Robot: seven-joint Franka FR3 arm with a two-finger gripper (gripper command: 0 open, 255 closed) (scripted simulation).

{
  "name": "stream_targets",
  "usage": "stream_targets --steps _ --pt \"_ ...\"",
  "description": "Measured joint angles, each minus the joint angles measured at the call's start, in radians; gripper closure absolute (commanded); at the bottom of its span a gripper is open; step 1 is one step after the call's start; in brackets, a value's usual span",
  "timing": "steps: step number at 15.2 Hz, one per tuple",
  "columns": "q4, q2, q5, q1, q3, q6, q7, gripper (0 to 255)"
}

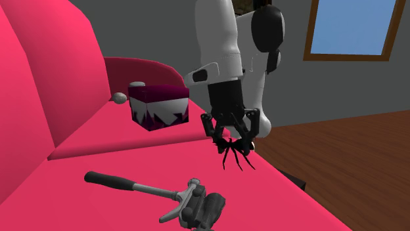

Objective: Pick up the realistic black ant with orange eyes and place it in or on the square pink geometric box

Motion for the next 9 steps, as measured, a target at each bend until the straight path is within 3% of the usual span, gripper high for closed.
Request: stream_targets --steps 9 --pt "0.141 0.024 -0.01 -0.003 -0.004 -0.115 0.026 255"
